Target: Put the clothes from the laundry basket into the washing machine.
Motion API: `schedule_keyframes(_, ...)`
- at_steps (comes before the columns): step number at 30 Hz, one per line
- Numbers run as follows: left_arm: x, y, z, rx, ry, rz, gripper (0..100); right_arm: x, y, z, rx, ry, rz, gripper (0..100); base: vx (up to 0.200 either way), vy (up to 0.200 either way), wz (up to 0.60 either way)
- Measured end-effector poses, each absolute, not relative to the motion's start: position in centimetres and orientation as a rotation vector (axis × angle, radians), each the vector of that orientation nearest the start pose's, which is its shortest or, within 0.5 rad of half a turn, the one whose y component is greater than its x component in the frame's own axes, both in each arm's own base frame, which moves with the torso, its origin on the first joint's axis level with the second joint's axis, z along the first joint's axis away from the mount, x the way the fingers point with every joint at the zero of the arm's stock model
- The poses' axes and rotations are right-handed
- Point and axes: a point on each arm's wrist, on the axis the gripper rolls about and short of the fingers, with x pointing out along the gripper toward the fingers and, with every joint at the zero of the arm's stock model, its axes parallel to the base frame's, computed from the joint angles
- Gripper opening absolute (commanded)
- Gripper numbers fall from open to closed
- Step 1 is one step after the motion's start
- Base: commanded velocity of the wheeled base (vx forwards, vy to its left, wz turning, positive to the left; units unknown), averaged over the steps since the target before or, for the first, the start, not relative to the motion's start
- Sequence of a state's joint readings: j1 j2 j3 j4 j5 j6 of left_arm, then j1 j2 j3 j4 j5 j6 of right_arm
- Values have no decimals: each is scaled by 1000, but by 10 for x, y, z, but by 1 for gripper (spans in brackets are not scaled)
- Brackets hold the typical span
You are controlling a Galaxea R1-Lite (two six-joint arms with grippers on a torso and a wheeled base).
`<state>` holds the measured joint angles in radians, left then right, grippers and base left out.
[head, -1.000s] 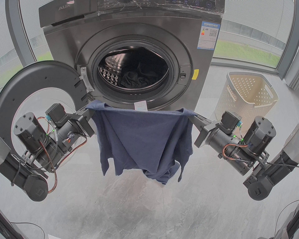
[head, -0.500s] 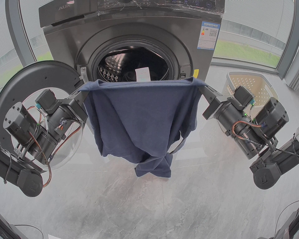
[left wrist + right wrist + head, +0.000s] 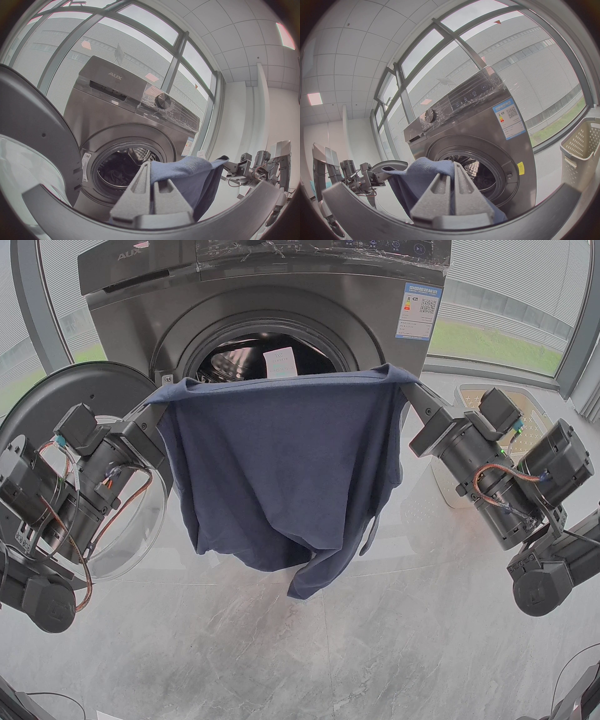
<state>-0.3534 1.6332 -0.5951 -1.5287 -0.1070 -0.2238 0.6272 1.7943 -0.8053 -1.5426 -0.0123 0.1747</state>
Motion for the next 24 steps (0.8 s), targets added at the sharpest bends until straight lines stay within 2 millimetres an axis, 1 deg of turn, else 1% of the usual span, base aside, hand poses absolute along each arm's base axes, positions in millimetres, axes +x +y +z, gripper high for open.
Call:
schedule_keyframes(15,243,-92,242,-277,-464,-505,0,251,182,247,350,-499,644,0,0,0,0)
schedule_keyframes(21,242,-95,238,-278,-444,-518,0,251,181,242,348,-475,645,0,0,0,0)
schedule_keyframes(24,240,-102,234,-281,-420,-542,0,250,181,233,345,-438,648,0,0,0,0)
